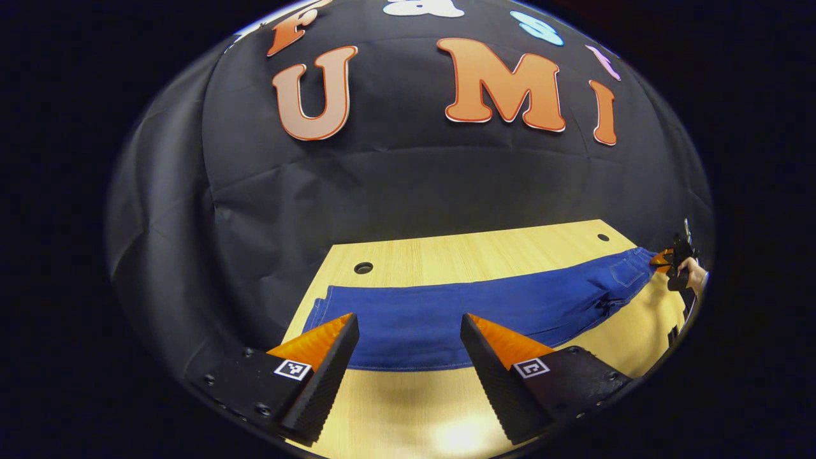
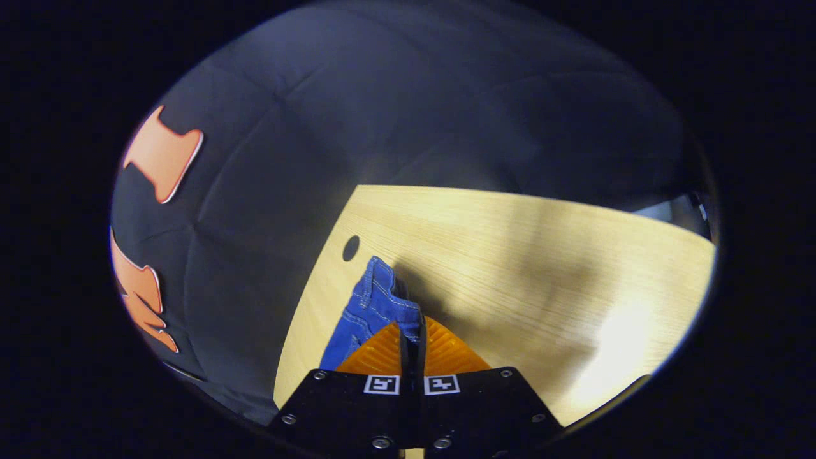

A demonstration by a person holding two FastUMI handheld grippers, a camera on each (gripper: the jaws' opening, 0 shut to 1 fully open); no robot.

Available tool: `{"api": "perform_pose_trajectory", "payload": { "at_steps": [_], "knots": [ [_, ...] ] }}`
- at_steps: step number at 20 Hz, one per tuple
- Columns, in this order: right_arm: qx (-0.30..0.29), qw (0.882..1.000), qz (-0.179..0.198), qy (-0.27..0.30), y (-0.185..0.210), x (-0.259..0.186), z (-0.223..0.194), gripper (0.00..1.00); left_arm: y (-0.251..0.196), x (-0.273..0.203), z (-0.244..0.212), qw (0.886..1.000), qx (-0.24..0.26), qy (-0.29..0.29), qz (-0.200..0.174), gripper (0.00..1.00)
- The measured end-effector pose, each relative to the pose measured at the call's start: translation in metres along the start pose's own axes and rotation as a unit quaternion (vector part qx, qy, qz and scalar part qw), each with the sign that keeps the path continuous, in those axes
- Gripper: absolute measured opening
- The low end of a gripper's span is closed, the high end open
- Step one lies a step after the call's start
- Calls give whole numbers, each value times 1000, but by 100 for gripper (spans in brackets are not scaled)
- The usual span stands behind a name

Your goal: Grasp the waist and the cuffs of the jeans and fold them to make the two legs overlap; first hold the waist and fold one-third of the jeans toward the cuffs, then hold the cuffs and fold the remaining one-third in the same direction to finish folding.

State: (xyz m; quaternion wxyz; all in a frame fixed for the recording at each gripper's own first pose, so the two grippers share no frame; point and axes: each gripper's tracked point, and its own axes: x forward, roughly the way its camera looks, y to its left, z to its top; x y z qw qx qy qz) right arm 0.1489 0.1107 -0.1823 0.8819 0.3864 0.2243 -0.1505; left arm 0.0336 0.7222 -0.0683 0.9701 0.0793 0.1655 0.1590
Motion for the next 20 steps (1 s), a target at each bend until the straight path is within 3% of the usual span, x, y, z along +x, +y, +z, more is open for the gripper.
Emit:
{"api": "perform_pose_trajectory", "payload": {
  "at_steps": [3, 5, 10, 14, 17, 20],
  "knots": [
    [-75, 997, 4, -36, 35, -35, 7, 0, 40, -2, 8, 1000, -11, -19, -10, 99],
    [-134, 989, 31, -51, 70, -49, 1, 0, 72, -4, 8, 999, -26, -29, -15, 99],
    [-229, 967, 96, -57, 98, -68, -18, 0, 134, 1, -2, 998, -43, -34, -35, 99],
    [-281, 950, 136, -23, 100, -71, -18, 0, 164, 11, -8, 996, -53, -37, -54, 99],
    [-304, 932, 186, 64, 76, -48, -40, 0, 171, 20, -11, 995, -56, -35, -69, 98],
    [-338, 920, 166, 110, 68, -38, -55, 0, 169, 29, -14, 994, -65, -33, -82, 99]
  ]
}}
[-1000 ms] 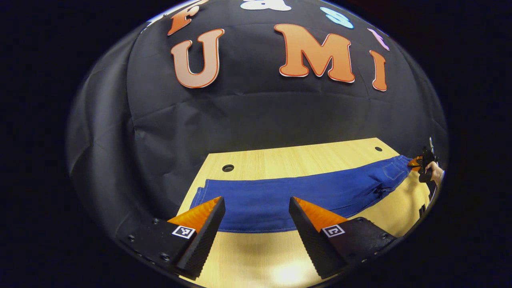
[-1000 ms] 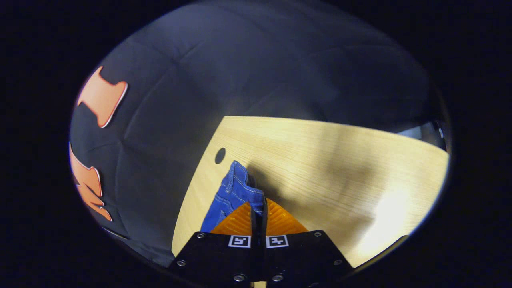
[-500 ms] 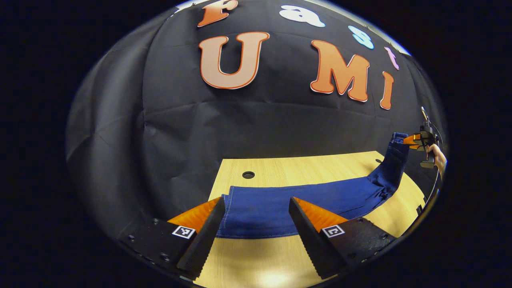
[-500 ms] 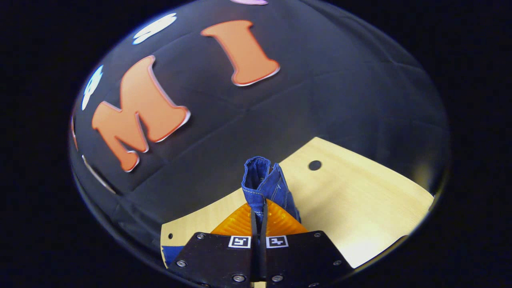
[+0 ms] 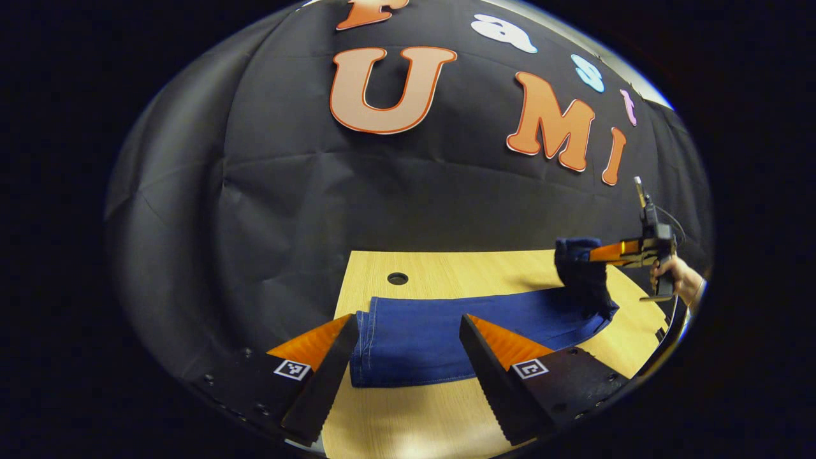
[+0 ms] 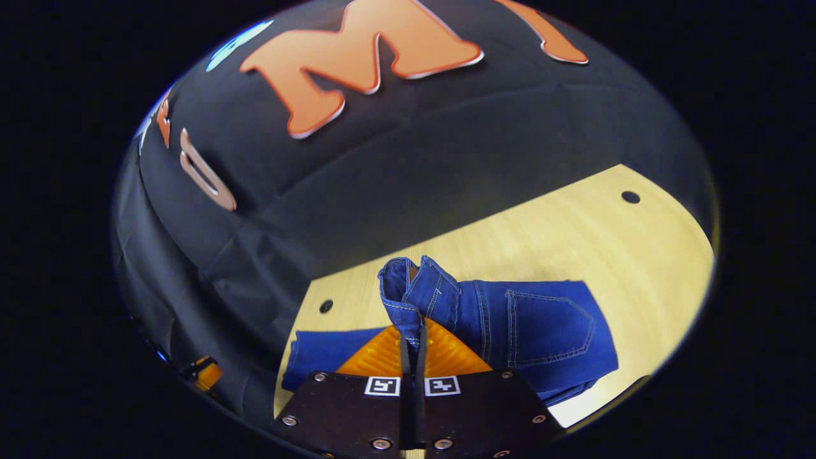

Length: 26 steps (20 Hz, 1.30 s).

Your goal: Grasp the waist and the cuffs of the jeans and fold them to make the two legs overlap; first hold the waist and fold one-third of the jeans toward the cuffs, then hold the cuffs and fold the remaining one-third in the same direction to finish folding.

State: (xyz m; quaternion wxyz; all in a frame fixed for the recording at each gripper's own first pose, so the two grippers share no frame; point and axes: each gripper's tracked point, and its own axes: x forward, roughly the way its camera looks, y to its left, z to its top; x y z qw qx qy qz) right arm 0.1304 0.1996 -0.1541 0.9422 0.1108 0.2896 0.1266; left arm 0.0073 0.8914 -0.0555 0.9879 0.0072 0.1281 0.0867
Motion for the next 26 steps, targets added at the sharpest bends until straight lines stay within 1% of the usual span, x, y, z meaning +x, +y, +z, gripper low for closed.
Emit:
{"api": "perform_pose_trajectory", "payload": {
  "at_steps": [2, 4, 6, 7, 8, 9, 10, 11, 12, 13, 15, 16, 17, 19, 20, 21, 22, 24, 25, 26],
  "knots": [
    [-19, 999, -6, 50, -1, -8, 4, 0, 3, 4, -8, 1000, -8, 7, -4, 99],
    [-28, 997, -19, 66, -3, -10, 5, 0, 3, 9, -17, 1000, -16, 15, -10, 96],
    [-31, 995, -32, 90, -6, -5, -11, 2, 3, 13, -23, 999, -28, 23, -14, 96],
    [-36, 995, -34, 90, -8, -3, -16, 2, 5, 14, -26, 999, -34, 26, -12, 96],
    [-40, 995, -25, 88, -4, 2, -24, 9, 7, 15, -29, 999, -43, 27, -9, 97],
    [-37, 995, -16, 92, 1, 2, -28, 6, 7, 15, -31, 998, -53, 28, -9, 98],
    [-39, 995, -5, 93, 10, 2, -33, 37, 9, 14, -34, 998, -59, 29, -8, 98],
    [-45, 995, -8, 91, 11, 0, -33, 68, 11, 13, -37, 997, -65, 32, -5, 98],
    [-55, 994, -14, 94, 6, -1, -38, 99, 19, 14, -43, 996, -84, 35, 12, 98],
    [-62, 993, -14, 94, 5, -8, -36, 98, 20, 12, -51, 993, -107, 40, 17, 98],
    [-75, 993, -8, 94, 6, -18, -30, 98, 21, 4, -66, 980, -194, 49, 20, 98],
    [-77, 992, -5, 96, 5, -22, -28, 98, 21, 3, -74, 970, -237, 53, 23, 98],
    [-73, 992, 1, 100, 7, -26, -28, 98, 19, 4, -82, 954, -293, 59, 27, 98],
    [-73, 990, 29, 113, 12, -40, -27, 98, 20, 7, -100, 921, -380, 68, 53, 98],
    [-76, 990, 35, 115, 9, -46, -24, 99, 21, 11, -109, 898, -431, 64, 67, 98],
    [-74, 990, 40, 116, 7, -50, -21, 99, 21, 10, -111, 882, -460, 66, 79, 98],
    [-65, 990, 49, 119, 6, -54, -17, 98, 24, 11, -117, 864, -490, 75, 94, 98],
    [-41, 990, 67, 121, 1, -63, -3, 98, 23, 28, -132, 843, -517, 94, 116, 98],
    [-36, 990, 70, 118, -4, -66, 3, 98, 23, 36, -142, 837, -523, 100, 127, 98],
    [-34, 990, 71, 116, -8, -68, 9, 98, 24, 44, -148, 833, -526, 105, 135, 98]
  ]
}}
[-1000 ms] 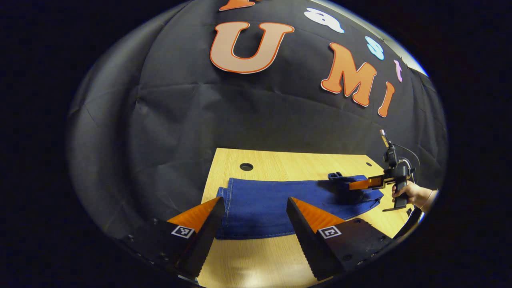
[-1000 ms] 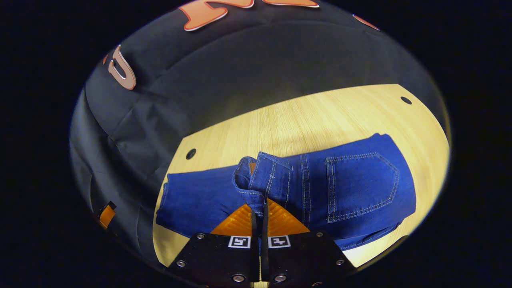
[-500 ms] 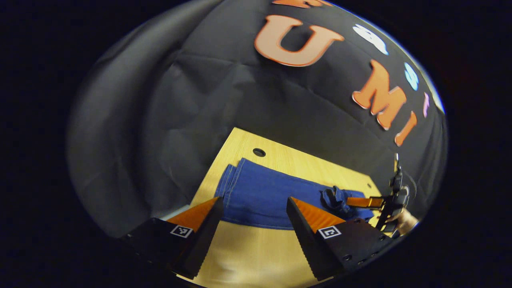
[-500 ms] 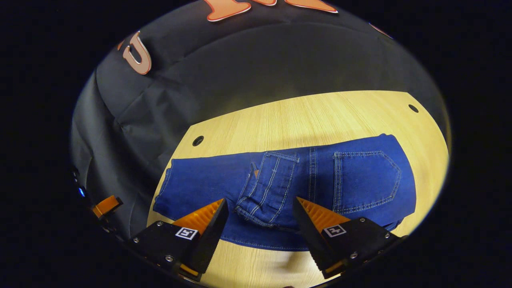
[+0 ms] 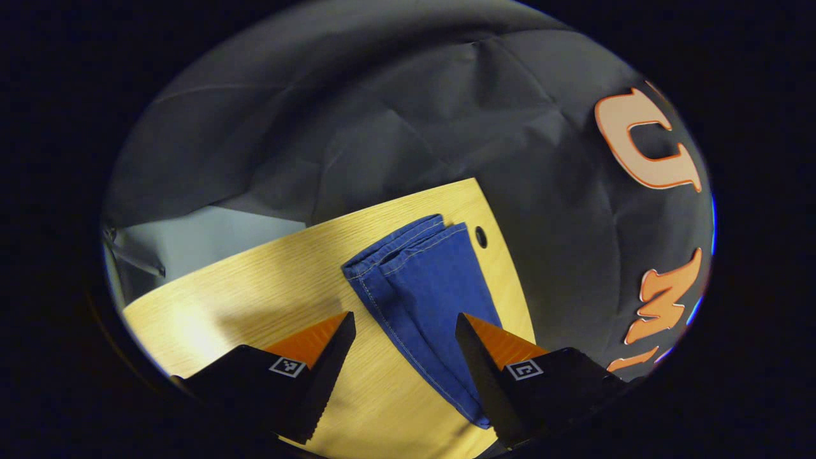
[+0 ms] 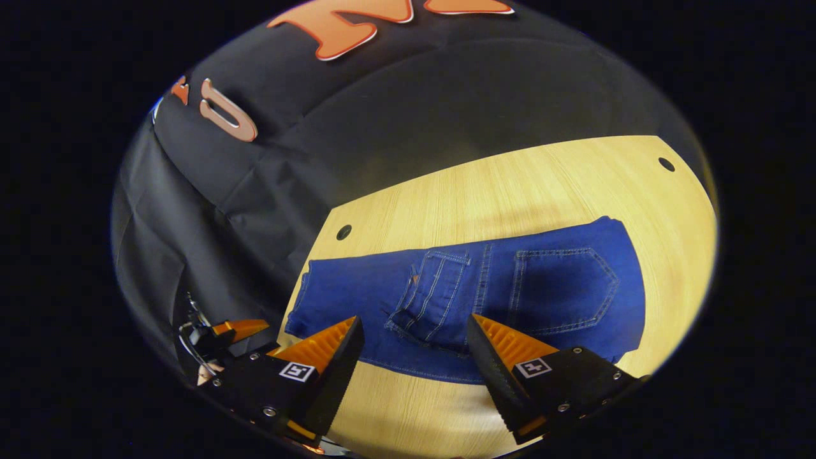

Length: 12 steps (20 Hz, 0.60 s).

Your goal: Grasp the waist and the cuffs of the jeans and fold them to make the two legs overlap; first hold the waist and fold one-third of the jeans toward the cuffs, then hold the cuffs and fold the remaining one-third in the same direction to finish folding.

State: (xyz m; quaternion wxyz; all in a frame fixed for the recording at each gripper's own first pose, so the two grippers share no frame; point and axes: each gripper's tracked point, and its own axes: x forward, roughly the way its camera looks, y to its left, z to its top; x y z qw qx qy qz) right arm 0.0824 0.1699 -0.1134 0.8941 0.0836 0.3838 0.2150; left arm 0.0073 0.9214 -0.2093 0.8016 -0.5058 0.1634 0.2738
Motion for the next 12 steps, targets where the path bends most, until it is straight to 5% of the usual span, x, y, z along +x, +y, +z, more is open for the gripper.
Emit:
{"api": "perform_pose_trajectory", "payload": {
  "at_steps": [4, 12],
  "knots": [
    [8, 1000, 3, -18, -15, -24, 24, 98, 15, 33, 4, 999, -2, -16, 44, 98],
    [24, 996, -9, -87, -32, -70, 66, 98, -35, 91, 15, 999, 31, -36, -4, 93]
  ]
}}
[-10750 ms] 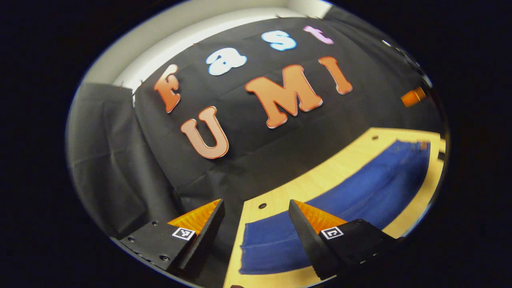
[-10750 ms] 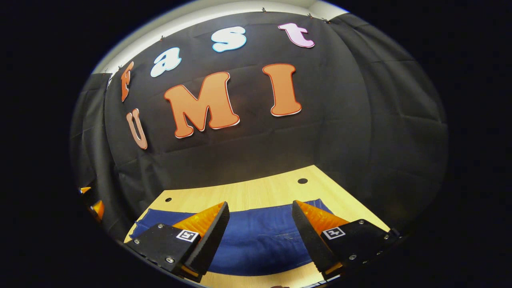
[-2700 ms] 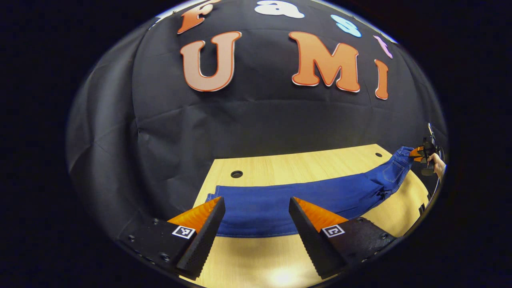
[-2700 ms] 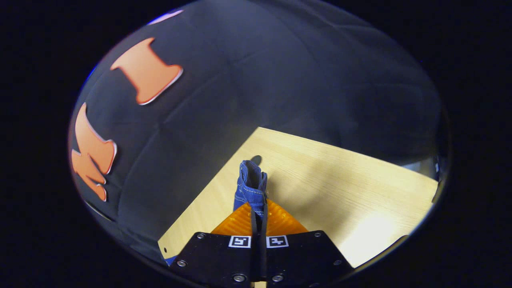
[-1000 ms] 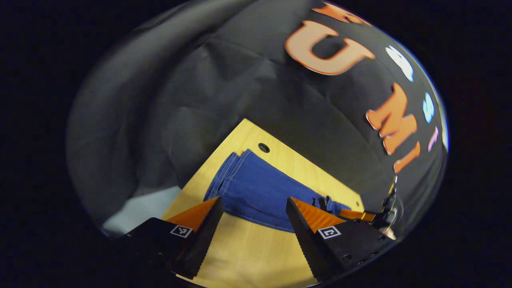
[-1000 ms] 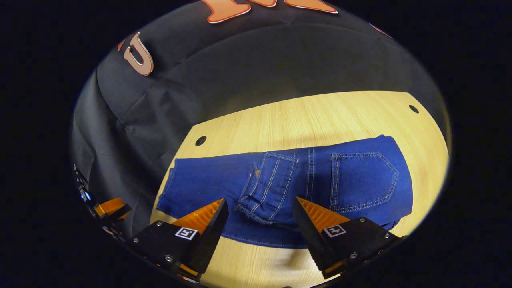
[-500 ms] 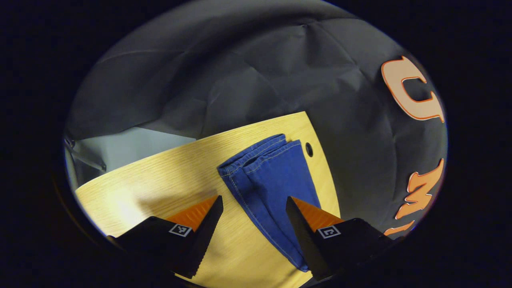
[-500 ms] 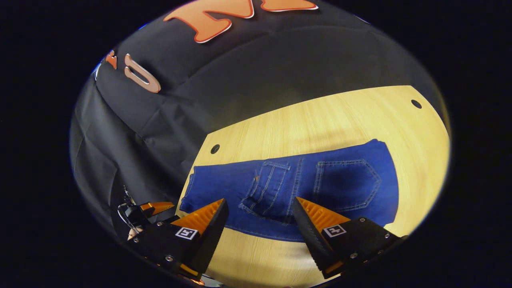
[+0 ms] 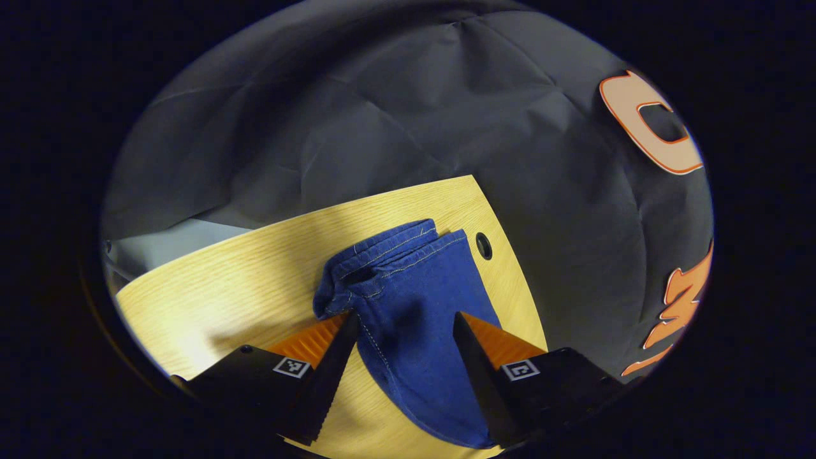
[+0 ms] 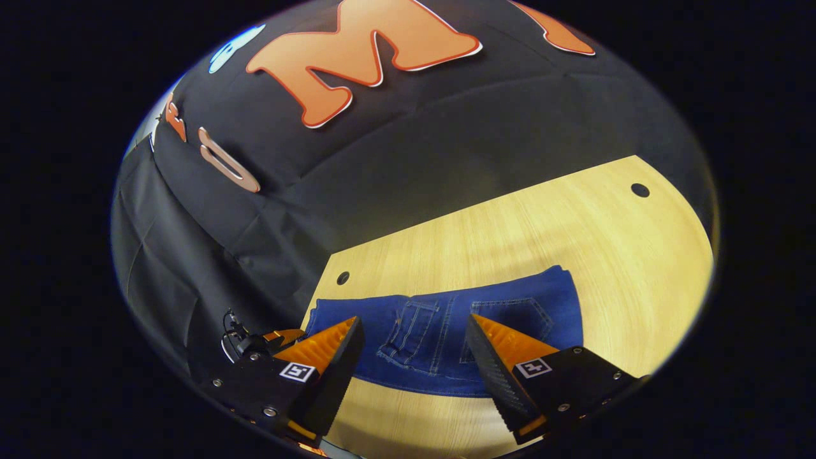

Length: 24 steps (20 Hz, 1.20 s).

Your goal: Grasp the waist and the cuffs of the jeans and fold them to make the two legs overlap; first hold the waist and fold one-third of the jeans toward the cuffs, then hold the cuffs and fold the remaining one-third in the same direction to finish folding.

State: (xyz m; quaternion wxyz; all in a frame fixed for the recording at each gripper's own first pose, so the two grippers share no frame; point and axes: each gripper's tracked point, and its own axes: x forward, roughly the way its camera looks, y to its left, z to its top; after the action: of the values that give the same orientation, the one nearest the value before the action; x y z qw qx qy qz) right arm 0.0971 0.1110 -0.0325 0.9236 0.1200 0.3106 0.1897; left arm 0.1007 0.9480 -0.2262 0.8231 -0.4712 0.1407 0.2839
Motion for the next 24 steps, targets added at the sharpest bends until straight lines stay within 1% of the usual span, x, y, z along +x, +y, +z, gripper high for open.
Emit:
{"api": "perform_pose_trajectory", "payload": {
  "at_steps": [1, 2, 3, 4, 5, 6, 7, 9, 10, 11, 12, 13, 15, 17, 18, 20, 22, 23, 24],
  "knots": [
    [6, 1000, -3, -3, -4, -2, 2, 98, -3, 9, -3, 1000, 9, -3, 3, 87],
    [11, 1000, -6, -6, -8, -5, 4, 98, 3, 15, -5, 1000, 20, 3, 21, 62],
    [15, 1000, -11, -9, -14, -7, 5, 98, 6, 21, -4, 999, 22, -6, 33, 36],
    [18, 999, -24, -15, -26, -13, 8, 98, 0, 24, -4, 999, 24, -4, 24, 11],
    [22, 999, -29, -20, -31, -16, 10, 98, -1, 19, -3, 999, 33, -9, 26, 12],
    [27, 999, -33, -23, -37, -20, 11, 98, -3, 18, -6, 998, 49, -2, 37, 11],
    [31, 999, -35, -25, -41, -23, 11, 98, -9, 19, -5, 998, 59, -1, 36, 2],
    [34, 998, -39, -28, -47, -28, 13, 98, -40, 3, 5, 995, 92, -32, 4, 2],
    [34, 998, -37, -29, -47, -30, 14, 98, -61, -15, 12, 991, 124, -50, -14, 2],
    [33, 998, -34, -32, -46, -32, 17, 98, -85, -36, 14, 984, 164, -64, -30, 2],
    [34, 998, -31, -36, -46, -35, 21, 98, -104, -50, 16, 979, 187, -72, -41, 2],
    [35, 998, -27, -40, -45, -38, 24, 98, -129, -69, 17, 972, 211, -83, -59, 2],
    [36, 998, -19, -49, -43, -45, 32, 98, -160, -91, 6, 962, 242, -99, -82, 2],
    [35, 997, -11, -68, -46, -59, 50, 98, -199, -133, -2, 943, 288, -122, -111, 2],
    [35, 996, -8, -78, -49, -67, 58, 98, -226, -150, -14, 932, 313, -130, -126, 2],
    [37, 996, -3, -86, -54, -78, 70, 98, -256, -159, -41, 920, 341, -132, -139, 2],
    [36, 994, -13, -99, -69, -90, 82, 98, -286, -169, -67, 910, 365, -130, -145, 2],
    [34, 994, -15, -106, -75, -98, 89, 98, -302, -172, -87, 903, 382, -127, -149, 2],
    [29, 993, -16, -116, -83, -106, 97, 98, -318, -176, -107, 892, 407, -127, -153, 2]
  ]
}}
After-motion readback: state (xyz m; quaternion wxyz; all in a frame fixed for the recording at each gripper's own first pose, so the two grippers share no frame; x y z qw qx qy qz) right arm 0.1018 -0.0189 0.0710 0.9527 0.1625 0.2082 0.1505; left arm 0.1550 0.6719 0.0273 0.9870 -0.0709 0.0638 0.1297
